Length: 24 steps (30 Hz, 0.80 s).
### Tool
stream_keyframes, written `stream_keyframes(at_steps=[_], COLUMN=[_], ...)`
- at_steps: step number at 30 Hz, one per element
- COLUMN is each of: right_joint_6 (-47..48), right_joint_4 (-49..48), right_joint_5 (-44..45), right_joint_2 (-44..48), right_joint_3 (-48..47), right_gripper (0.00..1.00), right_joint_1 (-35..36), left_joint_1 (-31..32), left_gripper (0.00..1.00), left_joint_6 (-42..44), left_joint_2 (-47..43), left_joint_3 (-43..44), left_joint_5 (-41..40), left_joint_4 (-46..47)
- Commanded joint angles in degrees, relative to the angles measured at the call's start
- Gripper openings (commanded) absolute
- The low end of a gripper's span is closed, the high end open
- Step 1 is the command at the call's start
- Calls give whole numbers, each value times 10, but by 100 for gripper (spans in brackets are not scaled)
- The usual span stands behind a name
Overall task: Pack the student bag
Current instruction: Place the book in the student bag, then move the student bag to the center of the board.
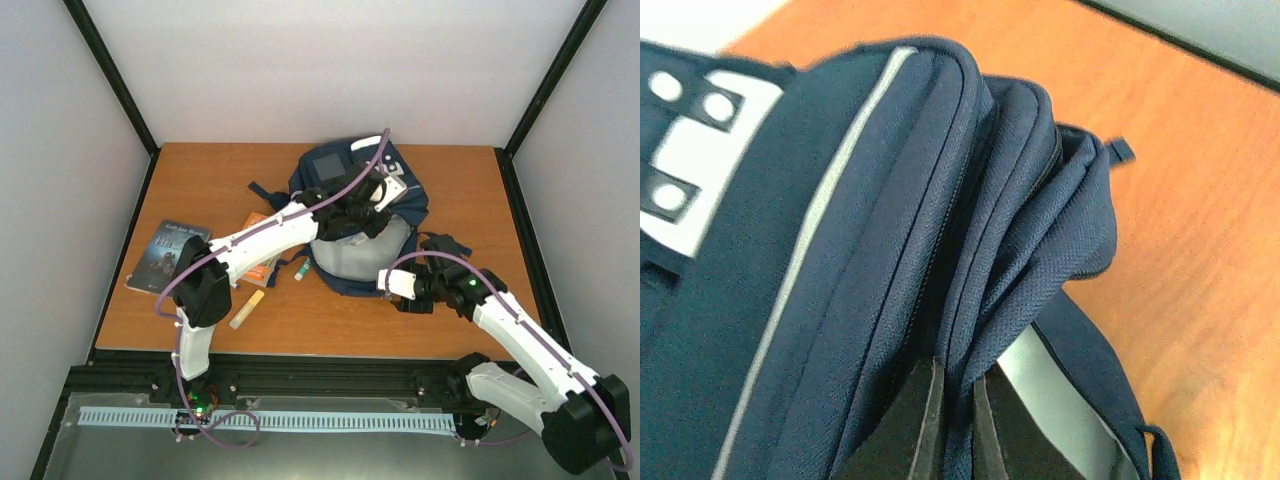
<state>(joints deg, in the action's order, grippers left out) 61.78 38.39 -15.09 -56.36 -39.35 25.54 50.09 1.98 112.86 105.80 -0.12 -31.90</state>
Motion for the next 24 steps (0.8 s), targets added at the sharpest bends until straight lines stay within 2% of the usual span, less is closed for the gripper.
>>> stream_keyframes(at_steps=[1, 6, 8, 10, 12, 15, 20, 24], right_joint_6=[-52, -90, -109, -127, -129, -173, -301, -387], right_joint_4=[135, 174, 149, 106, 87, 74, -23, -80], right_joint_5=[-59, -93, -83, -85, -160, -249, -245, -223], right_joint_2=[50, 65, 57, 29, -19, -110, -213, -315], right_joint_3=[-14, -92, -111, -116, -136, -205, -257, -309], right_gripper=[59, 58, 56, 53, 52, 55, 63, 64], right_joint_1=[3, -19, -42, -99, -223, -323, -349, -349], left_joint_1=[2, 9, 12, 21, 22, 18, -55, -143], left_gripper=[7, 18, 21, 36, 52, 70, 83, 84], left_joint_6=[-40, -53, -46, -40, -53, -79, -171, -260], left_joint_2=[19, 5, -9, -39, -84, -155, -190, -166], left_joint_3=[-53, -121, -136, -149, -192, -250, -259, -243], left_joint_5=[42, 63, 61, 35, 10, -25, -68, -61], left_joint_4=[52, 77, 66, 49, 60, 96, 93, 92])
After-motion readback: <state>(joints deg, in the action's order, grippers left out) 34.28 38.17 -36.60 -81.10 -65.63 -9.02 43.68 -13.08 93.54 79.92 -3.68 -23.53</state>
